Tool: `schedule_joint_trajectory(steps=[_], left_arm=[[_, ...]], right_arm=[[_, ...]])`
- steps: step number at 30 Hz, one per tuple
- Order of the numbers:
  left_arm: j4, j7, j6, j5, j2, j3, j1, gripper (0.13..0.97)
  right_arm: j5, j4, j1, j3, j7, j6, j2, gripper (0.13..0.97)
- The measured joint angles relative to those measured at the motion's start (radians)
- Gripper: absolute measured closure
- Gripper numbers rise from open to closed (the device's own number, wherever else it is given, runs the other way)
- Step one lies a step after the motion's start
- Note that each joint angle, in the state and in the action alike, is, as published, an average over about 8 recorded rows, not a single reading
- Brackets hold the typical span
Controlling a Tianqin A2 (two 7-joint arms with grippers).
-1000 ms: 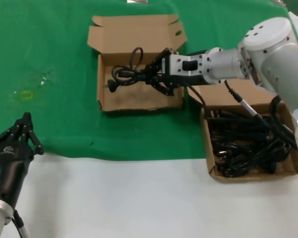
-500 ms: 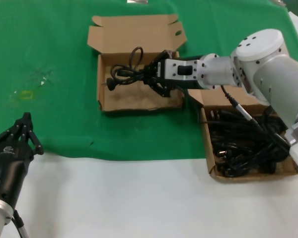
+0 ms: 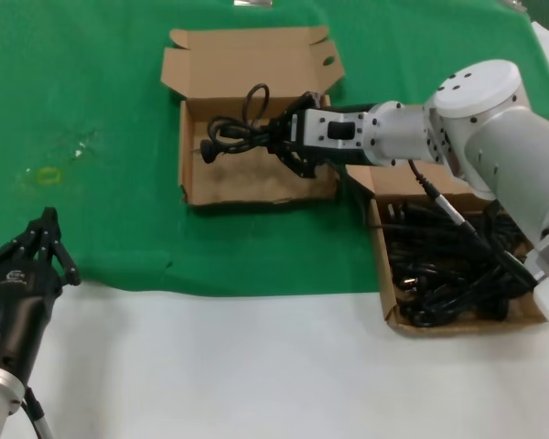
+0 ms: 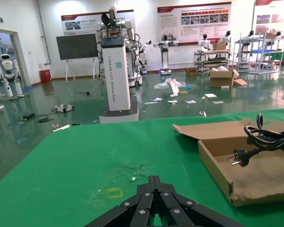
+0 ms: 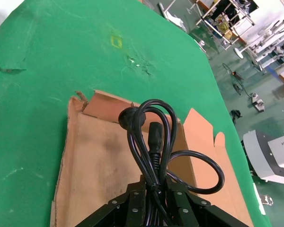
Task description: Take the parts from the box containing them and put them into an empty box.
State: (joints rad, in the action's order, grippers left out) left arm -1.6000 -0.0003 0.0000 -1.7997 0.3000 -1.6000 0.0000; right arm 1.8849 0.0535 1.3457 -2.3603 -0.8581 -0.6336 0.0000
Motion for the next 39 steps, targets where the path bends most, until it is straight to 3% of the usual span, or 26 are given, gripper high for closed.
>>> schedule_joint_trajectory(steps=[5,13,22,26,39], left_arm=[[0.0,0.0,0.0,0.0,0.0,0.0,0.0,0.953],[0.0,0.0,0.0,0.0,0.0,0.0,0.0,0.953],[0.0,0.0,0.0,0.0,0.0,0.0,0.0,0.953],[0.0,0.0,0.0,0.0,0.0,0.0,0.0,0.953],[0.0,0.0,0.0,0.0,0.0,0.0,0.0,0.915]], right_arm=[[0.028,-0.002,0.001,-0.025,-0.005,0.006,0.0,0.877],[0.047,-0.007,0.003,-0.033,-0.014,0.015,0.0,0.805],[0.025,-0.02,0.007,0.018,-0.038,0.015,0.0,0.665],[0.017,-0.024,0.009,0.037,-0.046,0.013,0.0,0.665],[0.016,-0.025,0.009,0.04,-0.047,0.013,0.0,0.366]])
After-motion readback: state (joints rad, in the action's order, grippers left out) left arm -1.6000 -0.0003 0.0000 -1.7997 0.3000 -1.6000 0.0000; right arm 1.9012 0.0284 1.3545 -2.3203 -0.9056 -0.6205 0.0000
